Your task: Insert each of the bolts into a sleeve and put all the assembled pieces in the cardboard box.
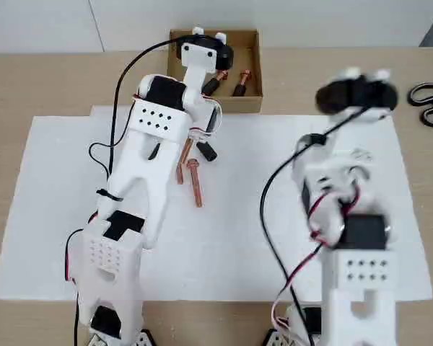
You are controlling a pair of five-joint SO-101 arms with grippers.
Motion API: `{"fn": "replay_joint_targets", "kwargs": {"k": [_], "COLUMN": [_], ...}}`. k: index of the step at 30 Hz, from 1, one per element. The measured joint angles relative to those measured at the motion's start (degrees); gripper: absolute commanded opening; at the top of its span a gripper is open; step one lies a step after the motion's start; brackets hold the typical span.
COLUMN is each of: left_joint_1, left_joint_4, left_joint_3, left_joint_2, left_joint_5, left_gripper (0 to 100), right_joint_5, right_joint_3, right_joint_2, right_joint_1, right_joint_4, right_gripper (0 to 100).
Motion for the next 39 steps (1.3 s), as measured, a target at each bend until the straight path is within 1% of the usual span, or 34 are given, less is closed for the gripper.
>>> {"fn": "replay_joint_targets", "kwargs": {"k": [3,6,11,15,18,23,28,31,33,35,39], "left_joint_1": [0.0,0.0,-0.5,-2.0,-3.2,-4.2,-4.2,-4.2,-3.5,-2.0,0.4], "left_joint_4": [0.0,0.0,1.4,3.8,4.1,4.1,4.0,3.8,2.8,1.5,-3.6], "left_joint_3": [-0.6,-0.6,-0.6,-0.6,-0.6,-0.6,-0.6,-0.6,-0.6,-0.6,-0.6], "left_joint_2": [0.0,0.0,0.0,0.0,0.0,0.0,0.0,0.0,0.0,0.0,0.0], "left_joint_5": [0.3,0.5,0.4,0.4,1.1,10.1,11.8,11.8,11.9,11.9,12.8], "left_gripper": [1,1,1,1,1,1,1,1,1,1,1], "right_joint_5": [0.0,1.3,1.9,1.8,2.7,2.7,2.7,2.7,2.7,1.1,-2.2], "right_joint_3": [13.4,21.3,30.4,36.4,40.0,45.5,50.5,52.8,54.4,55.3,55.6], "right_joint_2": [-4.1,-5.1,-5.7,-5.7,-5.7,-5.7,-5.7,-5.7,-5.8,-5.9,-6.1], "right_joint_1": [-0.7,-1.7,-4.4,-4.9,-4.7,-5.1,-8.7,-12.3,-13.5,-14.5,-14.6], "right_joint_4": [-12.7,-21.1,-33.5,-44.3,-50.8,-55.6,-61.6,-66.5,-68.8,-69.7,-70.2], "right_gripper": [0.4,0.4,0.4,0.4,0.4,0.4,0.6,0.6,0.6,0.6,0.6]}}
